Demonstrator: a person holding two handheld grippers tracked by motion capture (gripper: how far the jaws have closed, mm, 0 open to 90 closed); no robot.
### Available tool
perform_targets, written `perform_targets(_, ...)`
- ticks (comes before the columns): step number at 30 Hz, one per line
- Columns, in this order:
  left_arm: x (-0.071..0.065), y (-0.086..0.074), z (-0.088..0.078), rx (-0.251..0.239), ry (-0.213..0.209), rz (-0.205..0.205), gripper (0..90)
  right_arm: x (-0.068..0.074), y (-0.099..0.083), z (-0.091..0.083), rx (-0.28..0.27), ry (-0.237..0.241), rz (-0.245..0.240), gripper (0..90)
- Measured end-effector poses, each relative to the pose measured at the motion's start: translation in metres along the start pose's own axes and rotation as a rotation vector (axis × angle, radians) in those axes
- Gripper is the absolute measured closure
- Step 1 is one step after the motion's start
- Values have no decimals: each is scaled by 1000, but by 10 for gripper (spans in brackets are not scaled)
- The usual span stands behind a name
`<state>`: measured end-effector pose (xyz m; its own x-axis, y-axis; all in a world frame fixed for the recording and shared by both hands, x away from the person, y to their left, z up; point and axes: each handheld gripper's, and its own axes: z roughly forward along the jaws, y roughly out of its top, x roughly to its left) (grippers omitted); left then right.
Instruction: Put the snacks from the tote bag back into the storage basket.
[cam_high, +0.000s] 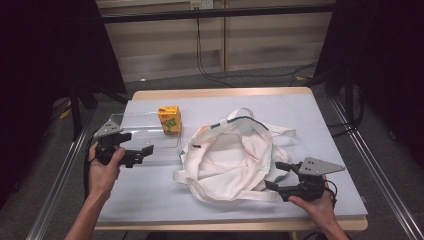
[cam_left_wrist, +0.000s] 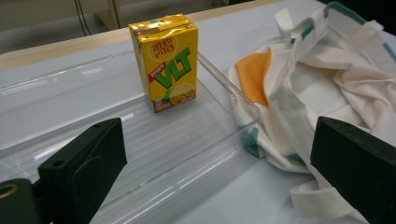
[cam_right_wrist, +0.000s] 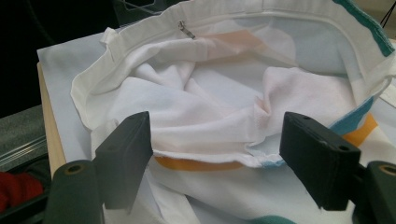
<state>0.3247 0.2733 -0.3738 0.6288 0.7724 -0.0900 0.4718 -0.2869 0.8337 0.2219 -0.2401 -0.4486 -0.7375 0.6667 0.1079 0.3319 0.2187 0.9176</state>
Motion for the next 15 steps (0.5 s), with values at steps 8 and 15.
perform_targets(8, -12, -32, -26, -12, 28, -1, 25, 0, 0, -3, -6, -10, 2, 250)
perform_targets(15, -26, -64, -34, -11, 44, -22, 24, -1, -1, -2, -2, -9, 2, 249)
